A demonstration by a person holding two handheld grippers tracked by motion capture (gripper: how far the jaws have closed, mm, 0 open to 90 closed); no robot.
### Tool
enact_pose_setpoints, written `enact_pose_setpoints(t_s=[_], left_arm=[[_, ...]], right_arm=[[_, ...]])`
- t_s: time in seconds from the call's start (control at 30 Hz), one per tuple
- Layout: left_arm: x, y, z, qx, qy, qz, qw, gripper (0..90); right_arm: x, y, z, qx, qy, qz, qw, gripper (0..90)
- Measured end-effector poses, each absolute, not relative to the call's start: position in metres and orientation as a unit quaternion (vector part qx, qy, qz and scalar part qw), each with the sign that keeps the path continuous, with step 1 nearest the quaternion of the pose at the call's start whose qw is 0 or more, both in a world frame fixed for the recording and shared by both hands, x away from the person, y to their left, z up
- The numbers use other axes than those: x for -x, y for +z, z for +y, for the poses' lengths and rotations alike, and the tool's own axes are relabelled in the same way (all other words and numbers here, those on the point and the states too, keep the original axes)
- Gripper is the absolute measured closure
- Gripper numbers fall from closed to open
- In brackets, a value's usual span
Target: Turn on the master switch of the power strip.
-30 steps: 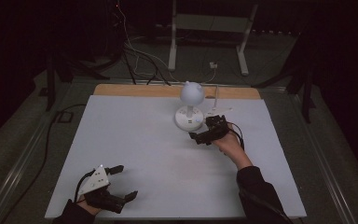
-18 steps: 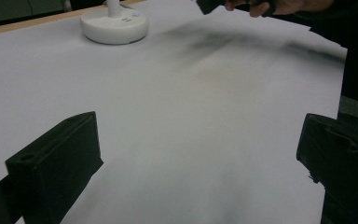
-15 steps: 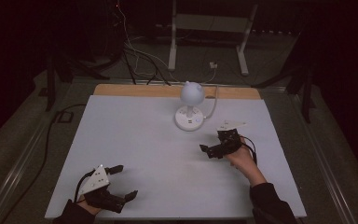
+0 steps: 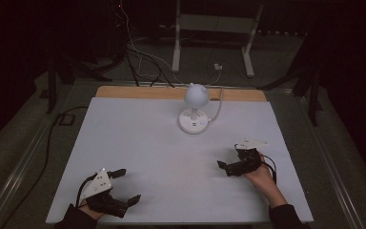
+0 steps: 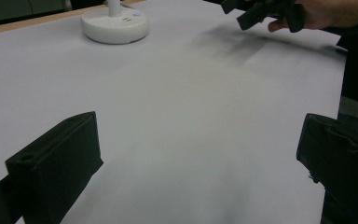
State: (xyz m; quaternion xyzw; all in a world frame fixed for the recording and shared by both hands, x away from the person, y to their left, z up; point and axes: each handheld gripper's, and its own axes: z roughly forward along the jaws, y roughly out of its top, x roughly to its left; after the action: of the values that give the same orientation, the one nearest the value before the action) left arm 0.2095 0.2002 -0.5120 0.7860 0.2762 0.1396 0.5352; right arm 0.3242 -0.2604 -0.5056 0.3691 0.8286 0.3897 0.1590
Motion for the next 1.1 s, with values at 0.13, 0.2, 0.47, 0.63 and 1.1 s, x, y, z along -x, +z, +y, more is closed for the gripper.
enact_pose_setpoints(t_s=[0.13, 0.2, 0.47, 0.63, 1.1], left_arm=[[-0.209, -0.512, 0.200, -0.785, 0.140, 0.276, 0.536, 0.2], [-0.209, -0.512, 0.200, -0.786, 0.141, 0.276, 0.536, 0.2], [-0.209, -0.511, 0.201, -0.786, 0.140, 0.275, 0.536, 0.2], [-0.209, -0.511, 0.201, -0.785, 0.140, 0.274, 0.537, 0.2], [-0.209, -0.511, 0.200, -0.787, 0.140, 0.273, 0.535, 0.2]], right_arm=[[-0.318, -0.509, -0.267, -0.368, 0.386, 0.830, 0.162, 0.0], [-0.312, -0.512, -0.272, -0.371, 0.378, 0.833, 0.161, 0.0], [-0.295, -0.516, -0.286, -0.384, 0.374, 0.827, 0.170, 0.0], [-0.285, -0.519, -0.292, -0.387, 0.367, 0.827, 0.178, 0.0], [-0.253, -0.522, -0.321, -0.406, 0.357, 0.820, 0.188, 0.0]])
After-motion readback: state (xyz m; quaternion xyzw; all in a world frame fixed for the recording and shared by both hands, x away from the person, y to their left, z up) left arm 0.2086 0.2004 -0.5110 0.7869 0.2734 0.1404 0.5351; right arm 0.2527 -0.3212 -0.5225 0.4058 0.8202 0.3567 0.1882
